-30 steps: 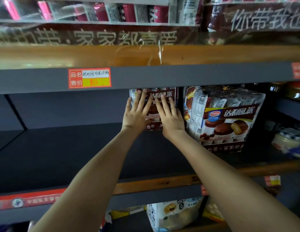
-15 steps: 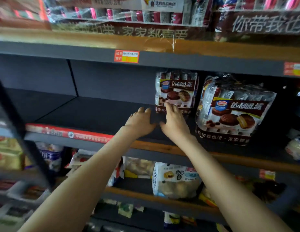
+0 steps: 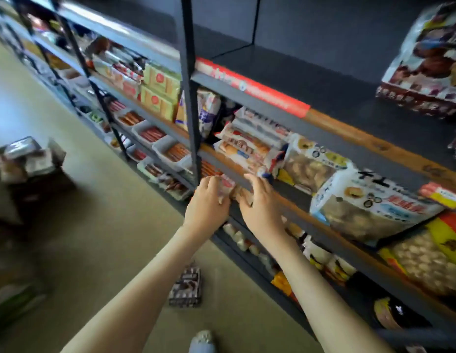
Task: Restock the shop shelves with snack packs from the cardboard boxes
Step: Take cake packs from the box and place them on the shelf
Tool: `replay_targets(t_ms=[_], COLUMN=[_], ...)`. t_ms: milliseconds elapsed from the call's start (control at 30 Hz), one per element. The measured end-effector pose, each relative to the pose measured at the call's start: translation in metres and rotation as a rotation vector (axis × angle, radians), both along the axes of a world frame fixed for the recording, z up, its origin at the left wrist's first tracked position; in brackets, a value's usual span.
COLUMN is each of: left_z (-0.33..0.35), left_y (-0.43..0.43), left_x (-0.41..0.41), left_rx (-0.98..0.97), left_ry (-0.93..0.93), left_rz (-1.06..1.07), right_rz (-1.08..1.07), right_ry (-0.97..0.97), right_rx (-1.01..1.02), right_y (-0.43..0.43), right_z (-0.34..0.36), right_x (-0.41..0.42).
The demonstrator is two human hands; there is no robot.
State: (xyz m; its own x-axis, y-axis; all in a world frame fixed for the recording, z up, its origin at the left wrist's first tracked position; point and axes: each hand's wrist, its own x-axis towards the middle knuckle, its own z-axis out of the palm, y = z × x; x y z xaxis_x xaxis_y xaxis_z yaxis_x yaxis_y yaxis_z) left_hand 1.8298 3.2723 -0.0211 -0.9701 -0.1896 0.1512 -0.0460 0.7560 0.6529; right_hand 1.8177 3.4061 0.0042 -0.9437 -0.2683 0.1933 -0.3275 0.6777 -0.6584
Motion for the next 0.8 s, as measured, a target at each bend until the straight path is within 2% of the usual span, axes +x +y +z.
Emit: replay_targets(t_ms=[267,400,633,800], left_z=[-0.181,-0.261,-0.417,-0.564], left_y=[-0.152,-0.204,-0.223,-0.199], left_x=[0.088,0.117,0.091,0.066], left_rx=[0.158,0.224,0.223,0.277], left_ry=[-0.647,-0.878,-1.010,-1.015], left_rz=[0.384,0.443,0.345,0.309], right_rz=[0.015,-0.069,-0.068,-0.166], right_ry=[-0.537,-0.768,-0.952,-1.131], right_rx=[0.242,0.330,0.458,0.320], right_y=[-0.087,-0.128,-0.158,-0.155], right_z=[-0.166,-0.255,-0.428,-0.587], right_x=[-0.016,-0.024,-0.032,-0.038])
